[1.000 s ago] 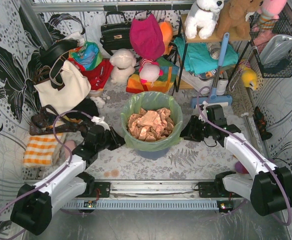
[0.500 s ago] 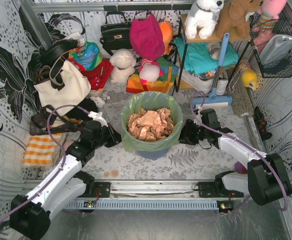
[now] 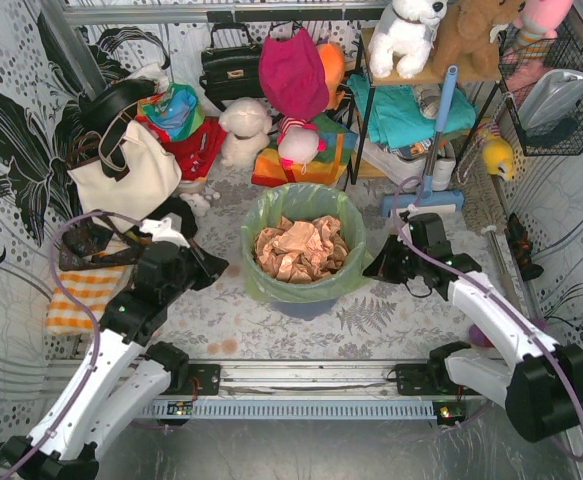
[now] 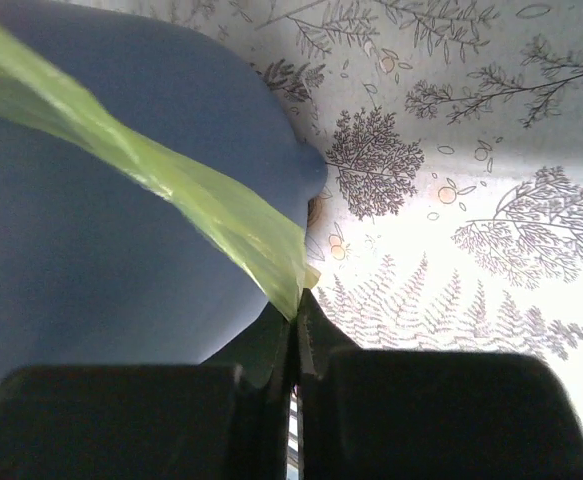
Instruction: Tie the trash bag
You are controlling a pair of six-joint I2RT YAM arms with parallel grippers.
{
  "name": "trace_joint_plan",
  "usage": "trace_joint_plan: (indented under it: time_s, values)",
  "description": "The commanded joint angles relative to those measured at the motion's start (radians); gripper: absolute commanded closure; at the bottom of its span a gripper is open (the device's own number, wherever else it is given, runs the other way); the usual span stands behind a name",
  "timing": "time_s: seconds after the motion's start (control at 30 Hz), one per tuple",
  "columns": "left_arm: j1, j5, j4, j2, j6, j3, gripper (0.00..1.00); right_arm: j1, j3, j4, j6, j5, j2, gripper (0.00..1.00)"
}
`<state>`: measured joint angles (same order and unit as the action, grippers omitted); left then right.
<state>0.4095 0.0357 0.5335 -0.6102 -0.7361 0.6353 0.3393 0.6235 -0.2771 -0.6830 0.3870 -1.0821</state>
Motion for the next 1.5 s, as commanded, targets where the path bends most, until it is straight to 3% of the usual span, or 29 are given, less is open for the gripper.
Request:
trace_joint_plan:
  time_s: [0.0,0.2,0.27,0.43,0.67,1.07,1.47]
  values:
    - [-0.005,-0.119,0.109,0.047,-0.004,0.086,1.0,0.004,0.074,-0.189,0.039,-0.092,0.099,1.0]
    - [-0.005,-0.101,0.151,0.06,0.011,0.126,1.0,0.004,0.095,-0.198,0.002,-0.069,0.19,1.0]
    - [-0.005,-0.054,0.12,0.033,-0.001,0.095,0.95,0.004,0.091,-0.188,-0.001,-0.062,0.186,1.0]
    - [-0.005,0.017,-0.031,-0.03,-0.059,-0.043,0.57,0.008,0.083,-0.153,-0.007,-0.038,0.15,1.0]
    - [-0.005,0.107,-0.299,-0.062,-0.071,-0.179,0.35,0.032,0.037,-0.066,-0.023,-0.022,0.082,1.0]
    - [-0.005,0.193,-0.56,-0.275,-0.08,-0.279,0.36,0.096,0.03,0.012,-0.053,-0.032,0.0,1.0]
    - [-0.005,0.243,-0.695,-0.404,-0.08,-0.349,0.51,0.098,0.017,0.012,-0.058,-0.037,0.016,1.0]
